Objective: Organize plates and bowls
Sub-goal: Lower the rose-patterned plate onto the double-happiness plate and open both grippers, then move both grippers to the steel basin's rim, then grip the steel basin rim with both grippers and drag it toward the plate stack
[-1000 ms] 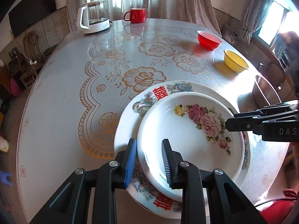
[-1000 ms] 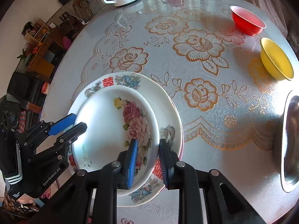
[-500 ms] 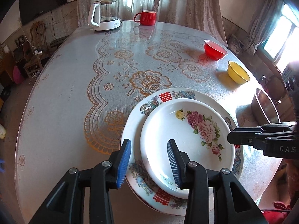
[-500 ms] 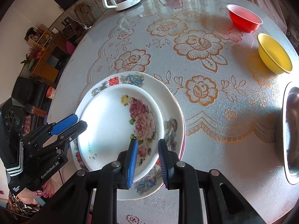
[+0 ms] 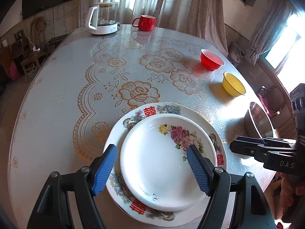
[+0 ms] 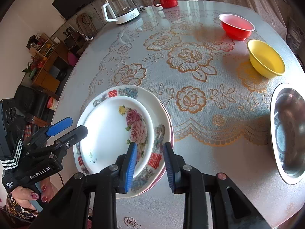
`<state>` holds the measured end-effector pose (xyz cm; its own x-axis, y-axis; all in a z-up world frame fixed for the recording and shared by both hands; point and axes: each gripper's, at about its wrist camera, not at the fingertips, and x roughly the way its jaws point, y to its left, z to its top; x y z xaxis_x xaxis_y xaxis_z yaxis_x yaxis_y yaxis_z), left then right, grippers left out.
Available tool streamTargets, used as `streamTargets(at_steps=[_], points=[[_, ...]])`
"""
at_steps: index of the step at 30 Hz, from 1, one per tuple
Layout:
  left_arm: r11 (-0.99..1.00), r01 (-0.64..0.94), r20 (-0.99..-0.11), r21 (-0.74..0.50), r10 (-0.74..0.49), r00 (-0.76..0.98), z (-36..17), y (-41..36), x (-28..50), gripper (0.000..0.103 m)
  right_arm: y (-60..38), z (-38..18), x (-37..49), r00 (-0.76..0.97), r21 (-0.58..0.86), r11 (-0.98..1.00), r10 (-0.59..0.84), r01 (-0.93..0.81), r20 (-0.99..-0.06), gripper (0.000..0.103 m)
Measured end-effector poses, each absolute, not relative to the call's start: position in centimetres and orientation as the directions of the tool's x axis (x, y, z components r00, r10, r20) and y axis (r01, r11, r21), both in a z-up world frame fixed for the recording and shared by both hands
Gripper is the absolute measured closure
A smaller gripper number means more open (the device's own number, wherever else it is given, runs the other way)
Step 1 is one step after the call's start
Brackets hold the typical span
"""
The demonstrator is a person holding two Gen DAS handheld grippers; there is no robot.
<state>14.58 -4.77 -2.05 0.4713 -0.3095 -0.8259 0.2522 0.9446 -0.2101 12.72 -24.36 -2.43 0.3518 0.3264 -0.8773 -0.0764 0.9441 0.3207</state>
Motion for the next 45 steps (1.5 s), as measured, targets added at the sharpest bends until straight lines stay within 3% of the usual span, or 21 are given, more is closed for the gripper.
streamTargets(at_steps=[8, 26, 36, 41, 45], points=[[0.915, 0.320, -0.809, -0.244, -0.375, 0.453, -0.5, -9.2, 15.3, 0.022, -29.3, -1.2, 11.9, 0.427, 0.313, 0.950, 0.283, 0.000, -0.859, 0.074], [0.826, 0.474, -0.816, -0.306, -0.484, 0.315, -0.6, -25.9, 17.3, 0.017, -49.3, 1.0, 10.2, 0.537, 0.193, 0.947, 0.025, 0.258, -0.843, 0.068], [0.819, 0.453, -0.845, -0.353, -0.487, 0.222, -3.6, -32.0, 19.0, 0.017, -56.7, -3.9, 10.6, 0.472, 0.283, 0.893, 0.093, 0.349, -0.877, 0.066], [0.809, 0.502, -0.868, -0.305, -0.453, 0.203, -4.8, -34.5, 18.9, 0.028, -57.4, -5.8, 10.7, 0.452, 0.323, 0.886, 0.151, 0.333, -0.879, 0.066], [0.793, 0.541, -0.881, -0.281, -0.437, 0.183, -5.6, -35.9, 18.6, 0.054, -57.1, -6.4, 10.8, 0.450, 0.337, 0.886, 0.171, 0.318, -0.876, 0.066]])
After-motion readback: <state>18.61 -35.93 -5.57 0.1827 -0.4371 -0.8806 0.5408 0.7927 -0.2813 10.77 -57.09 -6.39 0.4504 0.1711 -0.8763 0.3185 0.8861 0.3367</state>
